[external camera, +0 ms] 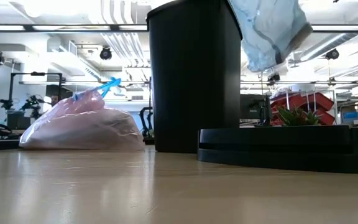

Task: Place trash/remove bag and relplace
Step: Insert the new blue trash bag into the black trash bin

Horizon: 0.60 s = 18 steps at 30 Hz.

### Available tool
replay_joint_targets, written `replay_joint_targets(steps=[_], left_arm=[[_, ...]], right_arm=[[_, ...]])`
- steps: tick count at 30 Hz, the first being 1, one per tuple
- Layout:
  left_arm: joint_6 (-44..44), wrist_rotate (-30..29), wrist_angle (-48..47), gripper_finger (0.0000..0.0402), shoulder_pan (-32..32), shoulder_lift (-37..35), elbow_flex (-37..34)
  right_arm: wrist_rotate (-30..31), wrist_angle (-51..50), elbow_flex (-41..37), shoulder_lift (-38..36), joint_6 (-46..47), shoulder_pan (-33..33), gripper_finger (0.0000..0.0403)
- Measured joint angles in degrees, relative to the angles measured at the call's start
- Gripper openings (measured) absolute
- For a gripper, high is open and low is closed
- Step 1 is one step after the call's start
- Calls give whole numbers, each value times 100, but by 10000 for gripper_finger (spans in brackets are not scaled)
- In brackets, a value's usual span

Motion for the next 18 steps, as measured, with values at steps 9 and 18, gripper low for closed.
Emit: replay_joint_targets(steps=[9, 18], left_arm=[[-502, -1601, -2356, 0, -30, -642, -543], [-1424, -2404, -2671, 0, -93, -1892, -1827]], right_arm=[[-84, -64, -839, 1009, 960, -748, 2], [-1715, -354, -860, 1888, 2047, -855, 2]])
